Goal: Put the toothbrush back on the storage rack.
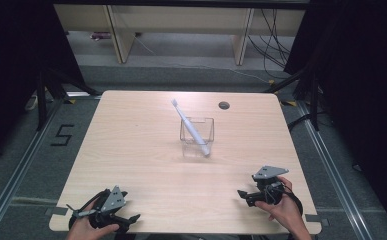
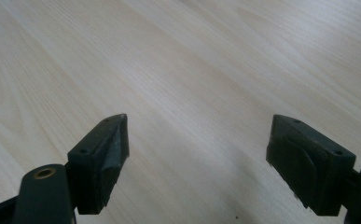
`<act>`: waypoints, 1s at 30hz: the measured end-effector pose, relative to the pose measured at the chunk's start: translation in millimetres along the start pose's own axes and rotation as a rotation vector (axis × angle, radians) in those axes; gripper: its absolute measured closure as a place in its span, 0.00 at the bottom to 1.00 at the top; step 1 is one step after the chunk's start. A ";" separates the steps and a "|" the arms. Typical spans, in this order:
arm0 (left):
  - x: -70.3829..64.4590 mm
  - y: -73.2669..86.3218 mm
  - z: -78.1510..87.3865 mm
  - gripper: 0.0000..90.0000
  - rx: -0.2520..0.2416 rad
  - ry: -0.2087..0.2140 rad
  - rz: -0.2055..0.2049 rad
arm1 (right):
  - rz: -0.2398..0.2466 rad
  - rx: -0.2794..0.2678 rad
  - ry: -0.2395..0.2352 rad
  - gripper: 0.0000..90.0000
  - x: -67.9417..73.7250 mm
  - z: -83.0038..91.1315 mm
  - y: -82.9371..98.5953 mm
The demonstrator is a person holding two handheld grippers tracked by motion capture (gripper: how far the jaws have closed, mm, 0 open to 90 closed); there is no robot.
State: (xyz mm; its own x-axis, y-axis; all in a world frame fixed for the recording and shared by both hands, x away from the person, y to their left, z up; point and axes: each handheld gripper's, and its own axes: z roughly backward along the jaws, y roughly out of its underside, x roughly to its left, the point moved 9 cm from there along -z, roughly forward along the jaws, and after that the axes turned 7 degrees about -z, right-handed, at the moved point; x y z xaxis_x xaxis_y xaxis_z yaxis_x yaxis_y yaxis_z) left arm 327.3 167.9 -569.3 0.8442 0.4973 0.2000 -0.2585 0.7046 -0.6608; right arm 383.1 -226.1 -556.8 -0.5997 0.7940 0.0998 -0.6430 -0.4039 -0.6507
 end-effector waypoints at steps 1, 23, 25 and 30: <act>0.1 0.0 0.0 0.17 0.000 0.001 -0.001 | -0.002 0.002 -0.001 0.24 0.2 1.2 2.4; 0.5 1.6 -0.6 0.17 0.013 0.000 -0.006 | 0.004 0.020 0.018 0.23 -3.6 12.6 16.8; 0.8 1.6 -0.5 0.17 0.013 -0.001 -0.007 | 0.024 0.001 0.015 0.23 -4.8 11.5 14.7; 0.7 1.6 -0.6 0.17 0.013 -0.001 -0.006 | -0.004 0.021 0.019 0.23 -4.0 13.5 16.9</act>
State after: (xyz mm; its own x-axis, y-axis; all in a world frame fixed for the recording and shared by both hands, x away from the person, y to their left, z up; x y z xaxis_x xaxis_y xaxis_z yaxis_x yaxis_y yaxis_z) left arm 327.7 169.0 -570.7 0.8454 0.4935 0.2044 -0.2594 0.7138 -0.6505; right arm 368.2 -242.2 -558.0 -0.5881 0.8040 0.0882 -0.6554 -0.4098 -0.6345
